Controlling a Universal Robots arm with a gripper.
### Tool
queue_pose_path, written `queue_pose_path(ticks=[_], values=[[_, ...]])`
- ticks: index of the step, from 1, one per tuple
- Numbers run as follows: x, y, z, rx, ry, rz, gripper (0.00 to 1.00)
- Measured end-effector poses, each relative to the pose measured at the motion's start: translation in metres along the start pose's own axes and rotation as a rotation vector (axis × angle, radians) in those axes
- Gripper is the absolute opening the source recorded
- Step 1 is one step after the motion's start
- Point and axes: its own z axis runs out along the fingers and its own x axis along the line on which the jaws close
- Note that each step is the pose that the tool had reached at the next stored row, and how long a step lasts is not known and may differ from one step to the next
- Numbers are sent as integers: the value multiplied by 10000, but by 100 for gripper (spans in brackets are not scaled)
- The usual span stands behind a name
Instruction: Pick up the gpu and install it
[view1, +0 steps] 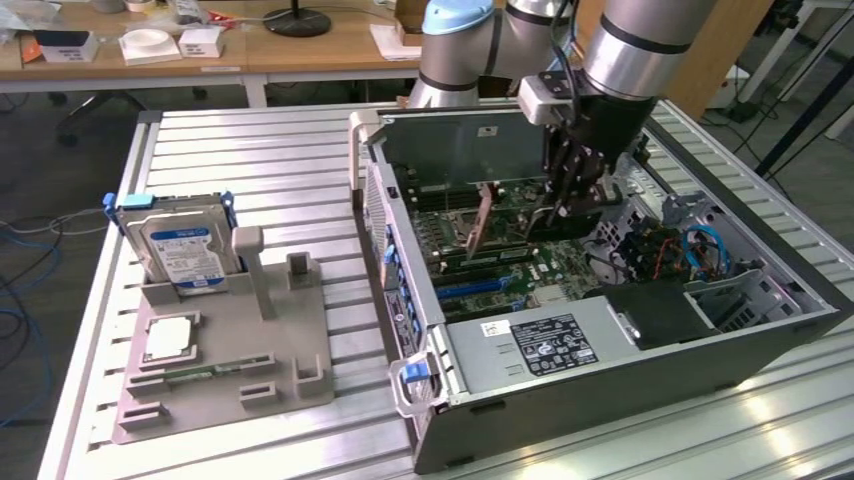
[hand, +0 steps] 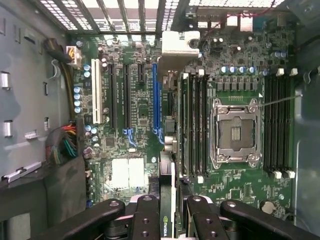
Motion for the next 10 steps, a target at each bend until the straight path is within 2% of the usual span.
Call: queue_pose_path(ticks=[3, 4, 8, 10], values=[[0, 5, 0, 5, 1, -1, 26], [1, 5, 4, 6, 22, -3, 26], [14, 162, 18, 18, 30, -2, 26], [18, 167, 51, -8, 33, -2, 26]])
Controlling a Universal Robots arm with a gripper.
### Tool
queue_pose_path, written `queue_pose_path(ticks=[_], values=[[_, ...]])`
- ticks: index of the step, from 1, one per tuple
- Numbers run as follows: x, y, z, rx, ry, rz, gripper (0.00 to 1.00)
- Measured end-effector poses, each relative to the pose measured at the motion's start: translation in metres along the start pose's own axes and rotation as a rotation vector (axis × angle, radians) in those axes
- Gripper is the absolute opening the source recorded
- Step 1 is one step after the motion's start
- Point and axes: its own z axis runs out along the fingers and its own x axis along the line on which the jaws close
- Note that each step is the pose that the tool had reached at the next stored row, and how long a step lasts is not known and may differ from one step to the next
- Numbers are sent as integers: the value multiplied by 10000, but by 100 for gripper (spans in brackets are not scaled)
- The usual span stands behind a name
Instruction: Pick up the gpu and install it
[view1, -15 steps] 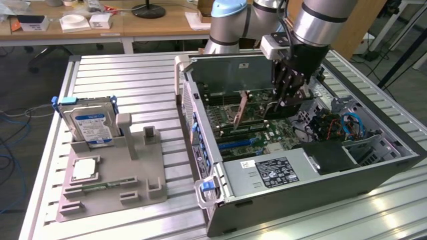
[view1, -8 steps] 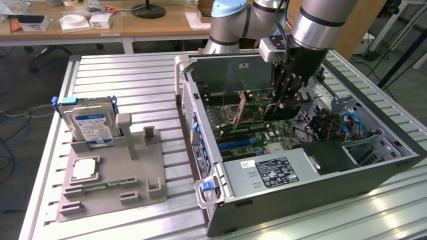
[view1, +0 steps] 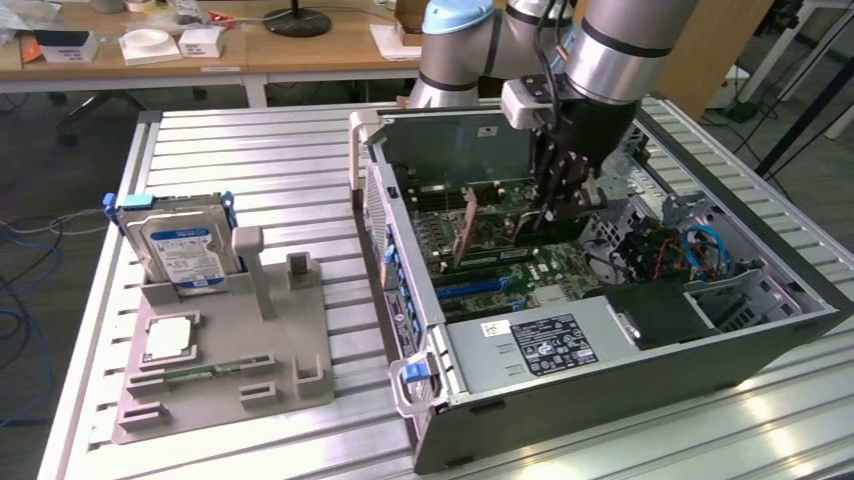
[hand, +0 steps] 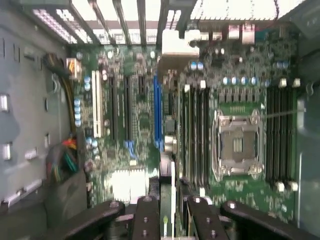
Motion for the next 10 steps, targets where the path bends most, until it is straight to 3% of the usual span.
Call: queue_pose_path(ticks=[3, 7, 10], values=[[3, 8, 54, 0, 1, 1, 26], [20, 183, 126, -1, 8, 0, 26], [102, 216, 148, -1, 7, 0, 26]])
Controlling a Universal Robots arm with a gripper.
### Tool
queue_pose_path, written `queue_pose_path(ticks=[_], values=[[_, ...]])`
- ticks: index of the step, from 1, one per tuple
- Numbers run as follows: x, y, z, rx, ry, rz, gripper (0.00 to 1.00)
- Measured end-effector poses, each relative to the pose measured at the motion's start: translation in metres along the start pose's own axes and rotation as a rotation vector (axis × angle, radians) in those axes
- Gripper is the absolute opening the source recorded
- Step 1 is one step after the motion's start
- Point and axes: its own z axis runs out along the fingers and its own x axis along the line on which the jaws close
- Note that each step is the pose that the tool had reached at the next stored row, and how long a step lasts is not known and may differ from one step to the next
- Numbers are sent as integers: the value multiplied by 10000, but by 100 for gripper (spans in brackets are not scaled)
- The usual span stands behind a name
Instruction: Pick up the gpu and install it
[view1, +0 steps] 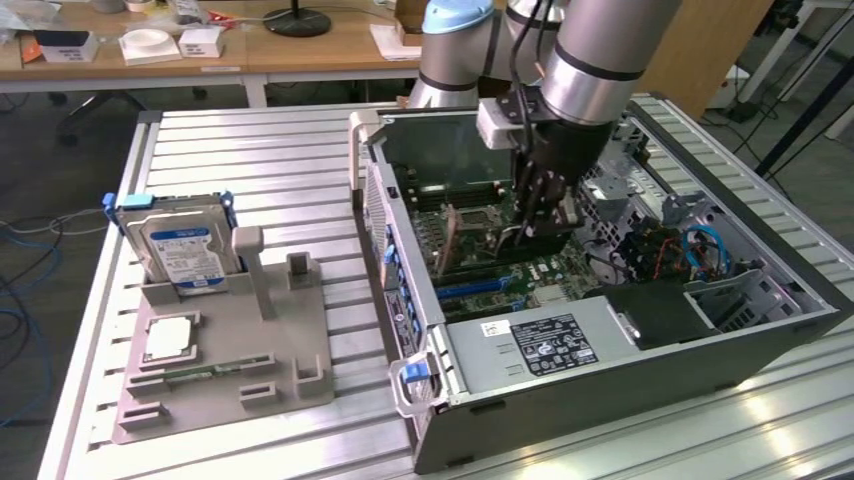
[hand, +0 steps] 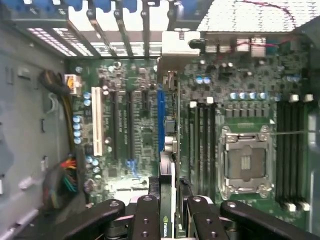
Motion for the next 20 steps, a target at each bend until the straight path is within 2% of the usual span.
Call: queue_pose_path(ticks=[2, 4, 9, 11, 16, 20], values=[[69, 21, 24, 1, 1, 2, 26], [84, 102, 61, 2, 2, 2, 26], [93, 330, 153, 3, 52, 1, 26], [96, 393, 173, 9, 51, -5, 26], [95, 394, 173, -3, 54, 3, 26], [91, 303, 167, -3, 47, 0, 26]])
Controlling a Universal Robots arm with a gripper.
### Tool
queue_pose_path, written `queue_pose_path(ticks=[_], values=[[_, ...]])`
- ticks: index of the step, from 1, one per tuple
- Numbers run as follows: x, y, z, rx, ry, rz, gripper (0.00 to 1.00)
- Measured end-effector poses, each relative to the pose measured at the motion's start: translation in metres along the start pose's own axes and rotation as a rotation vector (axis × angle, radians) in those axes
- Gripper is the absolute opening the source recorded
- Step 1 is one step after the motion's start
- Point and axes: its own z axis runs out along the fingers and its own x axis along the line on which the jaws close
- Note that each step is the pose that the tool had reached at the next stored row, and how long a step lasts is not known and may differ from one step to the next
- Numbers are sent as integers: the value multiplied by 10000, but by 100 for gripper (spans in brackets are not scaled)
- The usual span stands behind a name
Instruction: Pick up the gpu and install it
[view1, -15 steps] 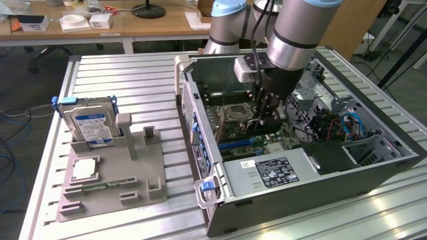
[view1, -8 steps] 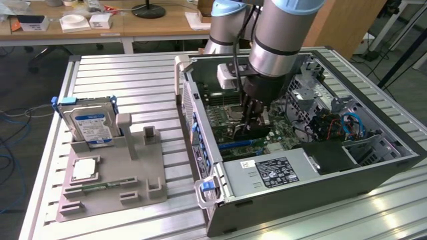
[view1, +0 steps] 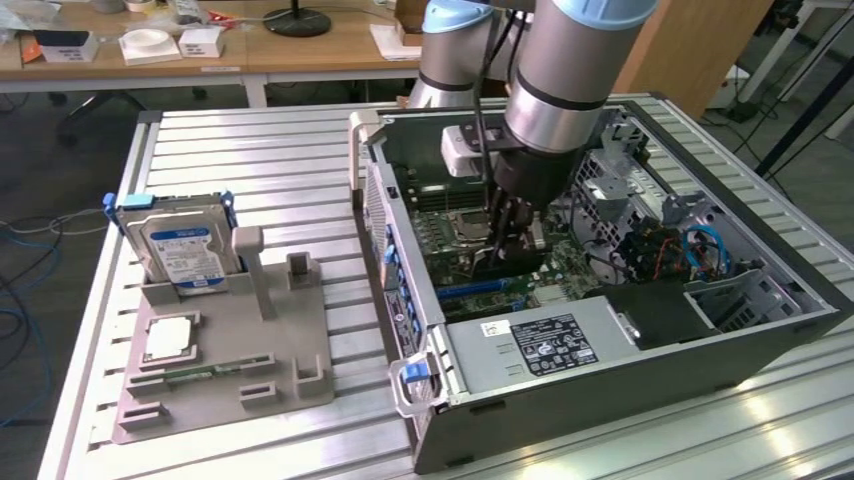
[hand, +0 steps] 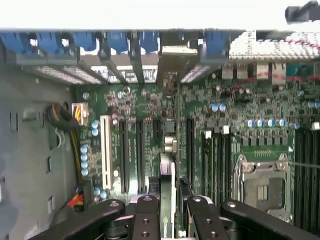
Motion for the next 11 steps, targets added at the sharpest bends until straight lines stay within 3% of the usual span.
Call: queue_pose_path(ticks=[5, 11], values=[[-4, 26, 2, -2, -70, 58, 26], [1, 122, 33, 5, -82, 97, 26]])
